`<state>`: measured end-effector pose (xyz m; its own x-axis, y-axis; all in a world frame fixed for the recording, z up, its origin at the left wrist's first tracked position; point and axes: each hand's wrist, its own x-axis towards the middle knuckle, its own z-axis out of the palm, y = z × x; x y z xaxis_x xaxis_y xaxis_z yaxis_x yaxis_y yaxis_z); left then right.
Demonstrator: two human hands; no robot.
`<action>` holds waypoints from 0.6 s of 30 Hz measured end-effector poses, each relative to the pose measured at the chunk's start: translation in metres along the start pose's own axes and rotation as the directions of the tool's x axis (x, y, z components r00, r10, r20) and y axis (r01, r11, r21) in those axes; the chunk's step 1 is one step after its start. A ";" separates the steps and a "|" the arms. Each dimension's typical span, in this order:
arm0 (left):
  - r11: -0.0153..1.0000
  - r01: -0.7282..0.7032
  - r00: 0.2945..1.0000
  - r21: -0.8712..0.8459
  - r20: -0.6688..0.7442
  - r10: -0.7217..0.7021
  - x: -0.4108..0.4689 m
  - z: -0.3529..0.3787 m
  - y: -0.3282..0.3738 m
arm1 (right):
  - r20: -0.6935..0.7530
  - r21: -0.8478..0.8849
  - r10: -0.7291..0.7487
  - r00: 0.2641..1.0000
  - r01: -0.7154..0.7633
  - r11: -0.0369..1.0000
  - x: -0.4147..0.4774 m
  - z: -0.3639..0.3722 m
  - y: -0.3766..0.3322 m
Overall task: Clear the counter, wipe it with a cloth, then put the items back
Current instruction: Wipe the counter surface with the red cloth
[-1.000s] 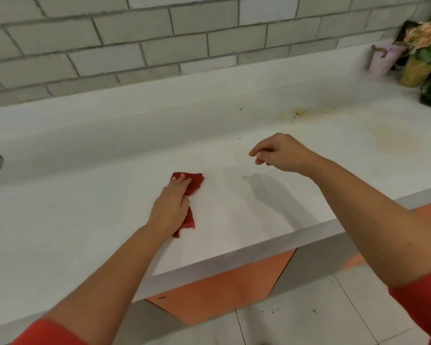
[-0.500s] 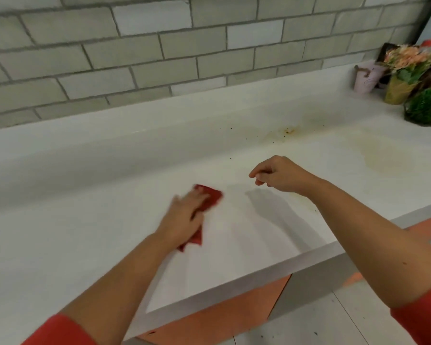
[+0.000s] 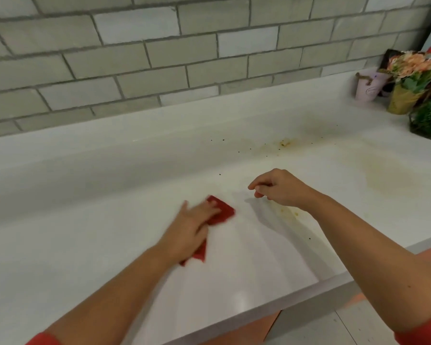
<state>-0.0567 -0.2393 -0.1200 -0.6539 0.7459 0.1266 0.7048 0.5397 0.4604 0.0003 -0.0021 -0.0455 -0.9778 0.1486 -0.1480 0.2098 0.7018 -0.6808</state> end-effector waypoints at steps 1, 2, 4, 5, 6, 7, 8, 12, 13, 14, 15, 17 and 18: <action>0.994 0.113 0.991 0.003 -0.071 -0.113 0.009 -0.006 -0.015 | 0.003 0.004 0.002 1.000 -0.002 1.000 0.001 0.000 0.000; 0.975 0.223 0.965 -0.002 -0.143 -0.221 0.020 -0.011 -0.028 | 0.005 0.004 0.004 1.000 -0.004 1.000 0.002 0.001 0.001; 0.919 0.394 0.896 0.008 -0.225 -0.383 0.043 -0.015 -0.046 | 0.001 0.004 0.004 1.000 -0.004 1.000 0.004 0.002 0.002; 0.896 0.443 0.875 0.034 -0.234 -0.423 0.057 -0.015 -0.052 | -0.005 0.012 0.007 1.000 -0.007 1.000 0.004 0.002 0.004; 0.881 0.468 0.866 0.069 -0.233 -0.442 0.071 -0.015 -0.056 | -0.012 0.025 0.011 1.000 -0.011 1.000 0.004 0.001 0.005; 0.871 0.481 0.864 0.100 -0.224 -0.451 0.084 -0.015 -0.058 | -0.020 0.039 0.014 1.000 -0.014 0.999 0.003 0.000 0.007; 0.868 0.480 0.869 0.128 -0.206 -0.450 0.096 -0.014 -0.057 | -0.029 0.049 0.019 0.999 -0.017 0.999 0.001 -0.001 0.009; 0.926 0.345 0.937 0.153 -0.109 -0.331 0.118 -0.004 -0.033 | -0.069 0.064 0.052 0.996 -0.047 0.997 -0.004 -0.009 0.016; 0.956 0.267 0.963 0.120 -0.078 -0.259 0.114 0.002 -0.021 | -0.081 0.067 0.057 0.995 -0.052 0.996 -0.004 -0.010 0.016; 0.982 0.174 0.984 0.077 -0.045 -0.171 0.104 0.008 -0.007 | -0.091 0.071 0.061 0.994 -0.054 0.996 -0.004 -0.012 0.016; 0.996 0.080 0.997 0.029 -0.005 -0.080 0.093 0.015 0.006 | -0.097 0.074 0.063 0.993 -0.056 0.996 -0.004 -0.012 0.016; 0.992 -0.046 0.997 -0.121 0.054 0.053 0.069 0.022 0.022 | -0.101 0.086 0.063 0.993 -0.055 0.995 -0.003 -0.013 0.014; 0.974 -0.045 0.997 -0.222 0.057 0.059 0.061 0.020 0.024 | -0.102 0.095 0.063 0.993 -0.054 0.994 -0.003 -0.014 0.013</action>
<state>-0.0743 -0.1727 -0.1184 -0.5942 0.7977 0.1034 0.6548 0.4050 0.6381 0.0061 0.0161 -0.0439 -0.9577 0.2628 -0.1169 0.2611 0.6238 -0.7367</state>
